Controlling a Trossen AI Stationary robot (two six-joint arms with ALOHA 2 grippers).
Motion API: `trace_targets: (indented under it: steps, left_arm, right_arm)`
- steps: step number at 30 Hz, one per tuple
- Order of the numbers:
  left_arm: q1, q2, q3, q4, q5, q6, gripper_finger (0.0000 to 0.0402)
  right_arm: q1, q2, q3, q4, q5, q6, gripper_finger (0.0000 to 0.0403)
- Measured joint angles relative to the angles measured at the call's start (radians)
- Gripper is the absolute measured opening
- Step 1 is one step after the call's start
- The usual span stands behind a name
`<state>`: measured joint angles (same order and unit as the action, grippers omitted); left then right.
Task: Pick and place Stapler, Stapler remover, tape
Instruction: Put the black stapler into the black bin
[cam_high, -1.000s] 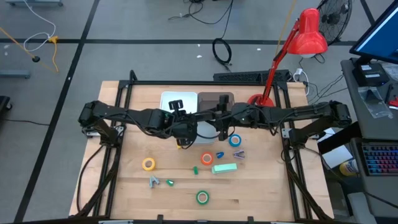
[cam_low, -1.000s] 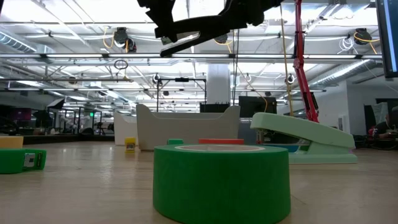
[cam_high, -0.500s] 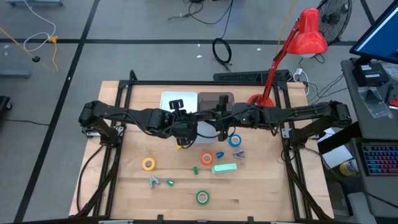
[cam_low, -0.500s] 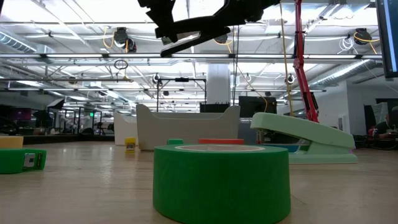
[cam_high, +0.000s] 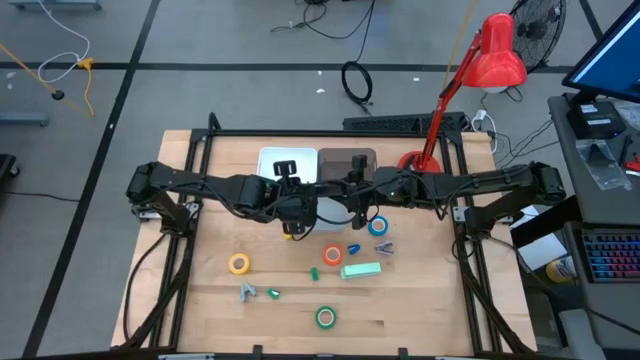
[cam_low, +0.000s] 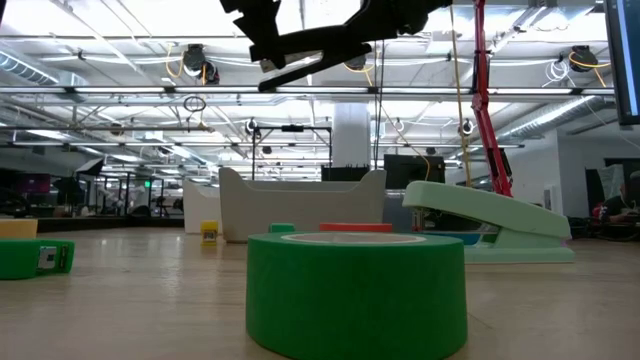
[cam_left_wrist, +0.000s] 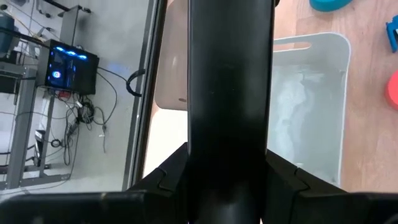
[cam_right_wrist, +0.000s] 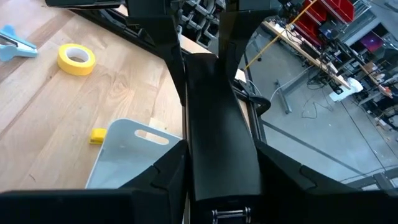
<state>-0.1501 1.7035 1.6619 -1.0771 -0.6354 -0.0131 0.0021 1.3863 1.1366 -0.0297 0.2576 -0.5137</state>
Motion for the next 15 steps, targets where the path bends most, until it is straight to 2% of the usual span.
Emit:
trace_targets:
  steps: [2, 9, 15]
  left_arm:
    - [0.001, 0.0, 0.0, 0.002, -0.004, 0.013, 0.0138]
    - [0.001, 0.0, 0.001, 0.024, -0.009, 0.02, 0.0252]
    - [-0.001, 0.0, 0.001, 0.019, -0.002, 0.028, 0.0296]
  right_arm:
    - [0.0, 0.0, 0.0, 0.0, 0.01, 0.001, 0.0141]
    - [0.0, 0.0, 0.0, 0.007, 0.039, 0.005, 0.0137]
    - [-0.001, 0.0, 0.0, -0.012, 0.054, 0.002, 0.0137]
